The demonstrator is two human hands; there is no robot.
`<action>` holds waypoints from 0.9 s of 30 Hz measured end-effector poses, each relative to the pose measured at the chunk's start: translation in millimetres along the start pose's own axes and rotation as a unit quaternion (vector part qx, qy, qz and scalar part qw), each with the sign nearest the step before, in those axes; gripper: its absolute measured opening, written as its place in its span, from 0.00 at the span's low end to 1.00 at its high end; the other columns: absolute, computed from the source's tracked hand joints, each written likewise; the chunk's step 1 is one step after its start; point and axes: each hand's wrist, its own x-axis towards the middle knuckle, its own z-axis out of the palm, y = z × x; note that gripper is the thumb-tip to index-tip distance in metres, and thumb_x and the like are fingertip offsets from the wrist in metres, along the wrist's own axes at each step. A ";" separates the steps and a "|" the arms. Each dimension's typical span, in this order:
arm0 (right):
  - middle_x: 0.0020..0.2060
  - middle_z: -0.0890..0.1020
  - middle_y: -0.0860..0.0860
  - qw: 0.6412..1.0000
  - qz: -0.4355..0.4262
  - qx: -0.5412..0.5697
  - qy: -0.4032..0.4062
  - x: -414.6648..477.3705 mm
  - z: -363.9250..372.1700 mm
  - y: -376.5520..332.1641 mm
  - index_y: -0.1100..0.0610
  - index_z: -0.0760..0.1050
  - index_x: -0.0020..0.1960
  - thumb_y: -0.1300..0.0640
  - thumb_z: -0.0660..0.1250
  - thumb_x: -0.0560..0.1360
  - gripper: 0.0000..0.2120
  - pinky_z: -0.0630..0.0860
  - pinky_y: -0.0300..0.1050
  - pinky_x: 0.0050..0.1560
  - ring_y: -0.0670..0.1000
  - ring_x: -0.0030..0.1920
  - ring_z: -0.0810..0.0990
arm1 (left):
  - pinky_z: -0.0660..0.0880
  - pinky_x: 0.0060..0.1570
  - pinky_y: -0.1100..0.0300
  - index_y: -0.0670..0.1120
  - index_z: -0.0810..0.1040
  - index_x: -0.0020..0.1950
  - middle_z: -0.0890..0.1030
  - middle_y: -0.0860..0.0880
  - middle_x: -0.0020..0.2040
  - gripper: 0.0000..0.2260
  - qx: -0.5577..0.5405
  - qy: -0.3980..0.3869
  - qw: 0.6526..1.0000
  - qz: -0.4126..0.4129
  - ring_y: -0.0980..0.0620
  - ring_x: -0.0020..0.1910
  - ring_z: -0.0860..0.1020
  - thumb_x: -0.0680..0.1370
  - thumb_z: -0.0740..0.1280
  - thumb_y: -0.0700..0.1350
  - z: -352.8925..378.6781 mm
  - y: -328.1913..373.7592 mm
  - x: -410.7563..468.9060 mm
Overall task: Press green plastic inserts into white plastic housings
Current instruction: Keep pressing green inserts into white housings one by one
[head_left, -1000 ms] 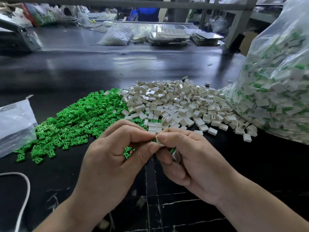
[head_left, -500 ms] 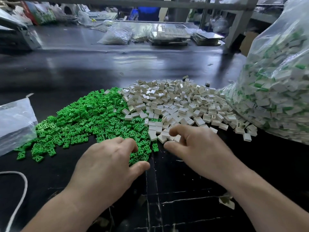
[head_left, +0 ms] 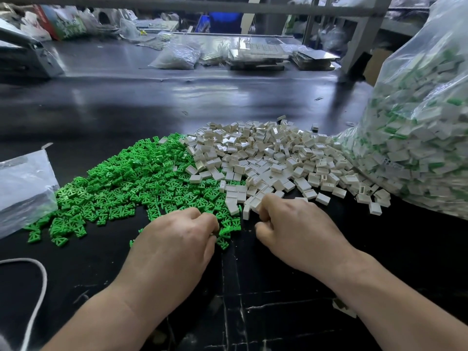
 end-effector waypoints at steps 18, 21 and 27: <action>0.30 0.79 0.49 0.850 0.076 0.508 -0.115 -7.7 -4.0 -6.5 0.51 0.80 0.47 0.47 0.64 0.82 0.11 0.62 0.36 0.21 0.45 0.23 0.66 | 0.70 0.33 0.58 0.51 0.76 0.41 0.73 0.55 0.36 0.07 0.016 0.032 0.999 -0.002 0.52 0.35 0.74 0.76 0.64 0.52 -0.4 -5.0 2.6; 0.29 0.77 0.51 0.811 0.081 0.567 -0.123 -7.5 -6.8 -7.7 0.53 0.80 0.46 0.45 0.64 0.81 0.13 0.58 0.38 0.21 0.48 0.24 0.64 | 0.72 0.39 0.57 0.53 0.79 0.44 0.75 0.56 0.40 0.09 0.028 0.004 1.000 0.004 0.52 0.41 0.75 0.74 0.66 0.57 1.4 -5.4 0.8; 0.33 0.76 0.57 0.810 0.074 0.568 -0.124 -7.2 -5.5 -7.4 0.63 0.78 0.45 0.49 0.67 0.80 0.16 0.59 0.41 0.21 0.50 0.25 0.64 | 0.72 0.38 0.58 0.54 0.81 0.43 0.76 0.57 0.38 0.04 0.020 0.001 1.000 0.019 0.53 0.39 0.77 0.74 0.71 0.53 -1.3 -4.2 1.1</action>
